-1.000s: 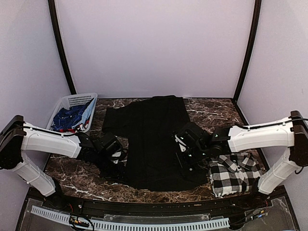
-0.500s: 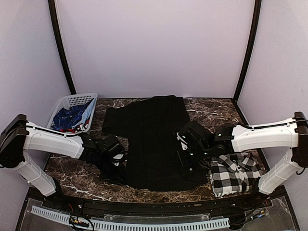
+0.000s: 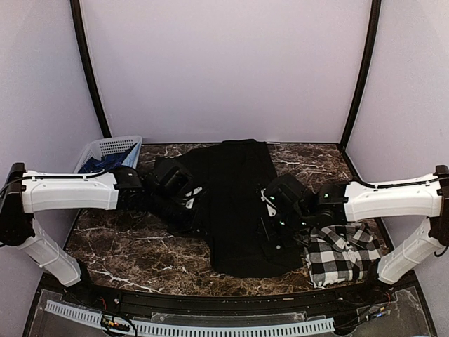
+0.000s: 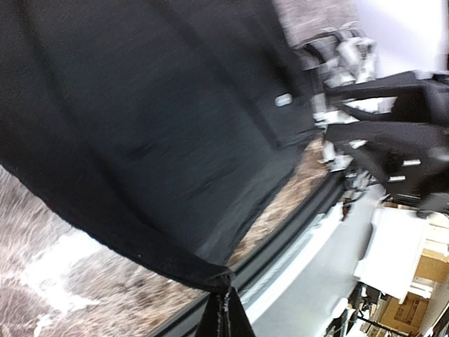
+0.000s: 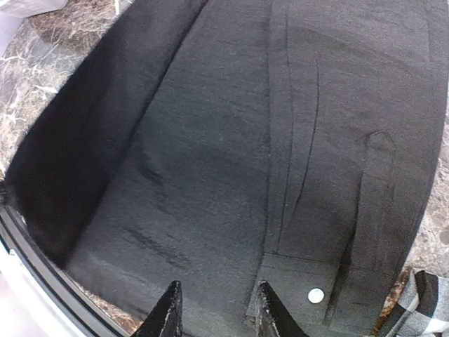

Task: Fold and stack the long sleeve shirts
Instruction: Pick up the shirt from the center of the board, then adjust the 1/3-folded tank top at the center of the board.

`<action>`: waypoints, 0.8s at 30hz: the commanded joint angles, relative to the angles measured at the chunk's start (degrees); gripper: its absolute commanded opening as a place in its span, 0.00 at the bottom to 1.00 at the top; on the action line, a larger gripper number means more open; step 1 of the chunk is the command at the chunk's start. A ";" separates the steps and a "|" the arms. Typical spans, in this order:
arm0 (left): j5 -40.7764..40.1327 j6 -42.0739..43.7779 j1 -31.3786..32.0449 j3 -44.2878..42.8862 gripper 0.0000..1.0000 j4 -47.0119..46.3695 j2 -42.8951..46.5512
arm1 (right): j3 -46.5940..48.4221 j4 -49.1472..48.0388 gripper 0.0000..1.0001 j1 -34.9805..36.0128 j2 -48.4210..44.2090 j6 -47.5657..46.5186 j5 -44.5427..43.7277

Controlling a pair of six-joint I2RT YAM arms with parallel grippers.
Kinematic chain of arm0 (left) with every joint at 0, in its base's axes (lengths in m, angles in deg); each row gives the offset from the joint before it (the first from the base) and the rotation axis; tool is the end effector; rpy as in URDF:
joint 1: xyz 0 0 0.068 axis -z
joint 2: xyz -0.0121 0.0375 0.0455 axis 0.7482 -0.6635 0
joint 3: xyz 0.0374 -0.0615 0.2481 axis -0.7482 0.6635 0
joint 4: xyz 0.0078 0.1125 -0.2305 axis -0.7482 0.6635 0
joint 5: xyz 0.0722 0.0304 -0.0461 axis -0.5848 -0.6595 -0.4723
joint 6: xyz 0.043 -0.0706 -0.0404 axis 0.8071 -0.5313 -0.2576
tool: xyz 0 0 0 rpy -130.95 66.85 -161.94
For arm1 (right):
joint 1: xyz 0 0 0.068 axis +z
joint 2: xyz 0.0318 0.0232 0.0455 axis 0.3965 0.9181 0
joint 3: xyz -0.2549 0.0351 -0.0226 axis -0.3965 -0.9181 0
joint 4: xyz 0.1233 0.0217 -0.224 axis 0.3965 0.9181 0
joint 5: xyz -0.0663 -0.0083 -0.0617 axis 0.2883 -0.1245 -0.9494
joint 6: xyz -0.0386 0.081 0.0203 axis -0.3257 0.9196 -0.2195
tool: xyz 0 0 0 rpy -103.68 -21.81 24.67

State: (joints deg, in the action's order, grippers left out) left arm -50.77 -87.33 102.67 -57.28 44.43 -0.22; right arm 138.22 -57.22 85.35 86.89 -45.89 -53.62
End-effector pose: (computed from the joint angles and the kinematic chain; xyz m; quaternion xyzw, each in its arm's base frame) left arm 0.1735 -0.2942 0.1974 0.1451 0.9106 -0.3773 0.0856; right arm 0.1593 0.2751 0.1768 -0.1993 0.9255 0.1926 0.2583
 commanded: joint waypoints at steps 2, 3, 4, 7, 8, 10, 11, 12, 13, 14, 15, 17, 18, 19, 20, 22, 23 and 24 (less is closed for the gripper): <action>3.17 0.84 0.19 -6.53 0.00 -3.01 -1.38 | 0.64 0.91 0.33 0.58 -0.65 0.57 -2.63; 3.34 0.38 0.22 -7.95 0.00 -3.49 -2.23 | 0.74 1.07 0.33 0.58 -0.78 0.65 -2.66; 3.34 -0.13 0.13 -8.56 0.00 -4.42 -2.57 | 0.71 1.31 0.33 0.57 -1.22 0.72 -2.67; 3.43 -1.32 -0.48 -11.14 0.00 -6.03 -4.26 | 0.17 1.46 0.33 0.58 -3.27 0.85 -2.56; 3.47 -1.90 -0.90 -11.52 0.00 -6.73 -4.59 | -0.04 1.60 0.33 0.56 -4.08 0.86 -2.60; 3.63 -2.71 -1.79 -12.56 0.00 -7.55 -5.71 | -0.77 1.66 0.34 0.58 -5.65 0.63 -2.66; 3.96 -2.93 -2.17 -13.12 0.00 -8.27 -6.39 | -1.20 1.50 0.35 0.58 -6.43 0.58 -2.73; 4.24 -3.38 -2.97 -13.73 0.00 -8.58 -6.76 | -1.60 1.45 0.36 0.54 -7.10 0.45 -2.75; 4.36 -3.53 -3.38 -14.05 0.00 -9.32 -7.47 | -1.81 1.50 0.36 0.56 -7.66 0.32 -2.76; 4.34 -3.68 -4.13 -14.73 0.00 -9.55 -8.17 | -1.91 1.60 0.37 0.66 -8.11 0.09 -2.76; 4.41 -3.72 -4.48 -15.12 0.00 -9.87 -8.61 | -1.96 1.68 0.37 0.73 -8.52 -0.15 -2.80; 4.79 -3.87 -5.50 -15.98 0.00 -10.83 -9.67 | -1.65 1.79 0.39 1.04 -9.11 -0.84 -2.75; 4.95 -4.10 -6.13 -16.33 0.00 -11.09 -10.33 | -1.48 1.74 0.40 1.36 -9.36 -1.13 -2.80; 5.07 -4.19 -6.50 -16.40 0.00 -11.75 -10.57 | -1.18 1.79 0.41 1.74 -9.50 -1.55 -2.84; 5.44 -4.38 -6.99 -16.61 0.00 -11.99 -11.26 | -0.91 1.75 0.42 2.17 -9.39 -1.98 -2.89; 5.93 -4.45 -7.34 -17.01 0.00 -12.00 -11.97 | -0.40 1.94 0.45 3.28 -8.97 -2.63 -3.44; 5.91 -4.42 -7.37 -17.01 0.00 -11.80 -12.09 | -0.12 2.15 0.47 3.83 -8.60 -2.86 -3.83; 5.52 -4.45 -7.43 -17.00 0.00 -11.67 -12.19 | 0.08 2.27 0.48 4.36 -8.19 -3.00 -4.27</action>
State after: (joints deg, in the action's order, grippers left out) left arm -46.37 -91.40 95.50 -72.64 34.22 -12.31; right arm 137.13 -55.25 87.43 78.33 -47.32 -56.05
